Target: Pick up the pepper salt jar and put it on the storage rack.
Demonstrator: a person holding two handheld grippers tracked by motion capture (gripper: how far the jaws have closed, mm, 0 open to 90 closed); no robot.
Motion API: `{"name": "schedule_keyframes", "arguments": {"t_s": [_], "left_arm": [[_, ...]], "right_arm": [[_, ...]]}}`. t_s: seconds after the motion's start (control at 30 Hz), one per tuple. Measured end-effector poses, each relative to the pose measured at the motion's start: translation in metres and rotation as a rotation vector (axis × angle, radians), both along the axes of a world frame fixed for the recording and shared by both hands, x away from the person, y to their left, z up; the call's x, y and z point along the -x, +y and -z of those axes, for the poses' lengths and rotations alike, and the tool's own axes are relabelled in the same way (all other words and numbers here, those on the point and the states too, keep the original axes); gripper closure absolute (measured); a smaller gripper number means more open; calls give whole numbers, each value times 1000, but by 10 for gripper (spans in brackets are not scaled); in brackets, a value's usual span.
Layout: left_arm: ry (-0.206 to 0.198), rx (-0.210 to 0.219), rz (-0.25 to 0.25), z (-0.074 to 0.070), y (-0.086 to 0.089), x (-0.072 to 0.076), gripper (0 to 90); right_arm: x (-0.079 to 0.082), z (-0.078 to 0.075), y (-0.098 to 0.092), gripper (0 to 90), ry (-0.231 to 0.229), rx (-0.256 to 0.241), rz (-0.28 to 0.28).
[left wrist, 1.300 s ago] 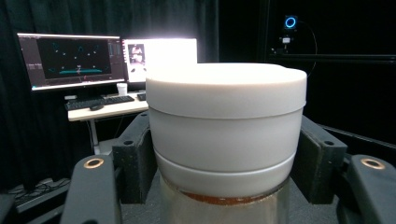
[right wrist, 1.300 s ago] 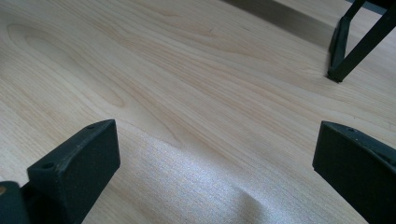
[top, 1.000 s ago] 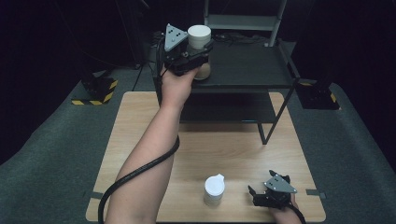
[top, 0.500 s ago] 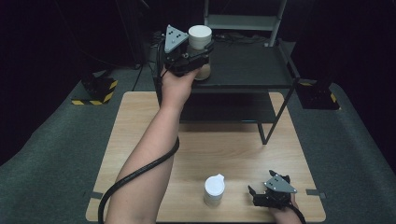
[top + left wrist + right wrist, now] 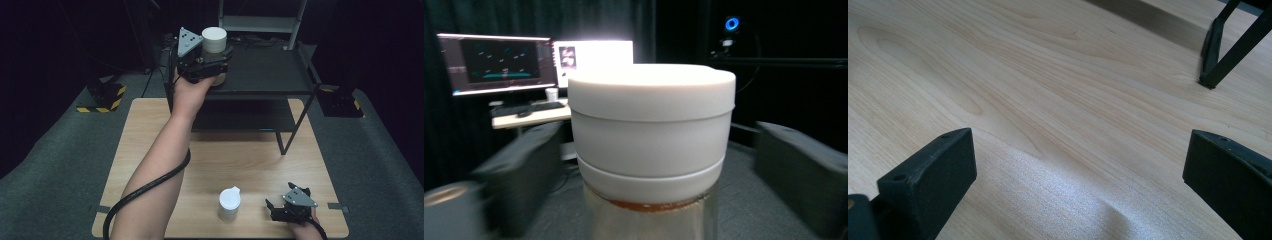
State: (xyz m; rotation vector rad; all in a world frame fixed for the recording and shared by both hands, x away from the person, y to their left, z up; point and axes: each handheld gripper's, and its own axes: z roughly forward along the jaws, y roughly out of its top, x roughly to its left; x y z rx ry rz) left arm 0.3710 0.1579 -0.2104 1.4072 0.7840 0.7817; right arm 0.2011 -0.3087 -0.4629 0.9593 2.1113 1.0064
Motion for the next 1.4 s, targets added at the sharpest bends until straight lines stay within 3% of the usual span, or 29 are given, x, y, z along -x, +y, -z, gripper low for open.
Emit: {"name": "schedule_keyframes", "arguments": {"t_s": [0.53, 1.03, 1.17, 1.4], "left_arm": [[-33, 7, -16, 0, 9, 38, 4], [-75, -10, -6, 9, 32, 92, 4], [-86, -24, -32, 15, 38, 110, 4], [-86, -19, -49, 25, 48, 127, 4]], "right_arm": [[0, 0, 1, 0, -2, 8, -4], [1, 0, 0, 0, -5, 2, -4], [1, 0, 1, 0, -6, 10, -5], [1, 0, 2, 0, -7, 14, -6]]}}
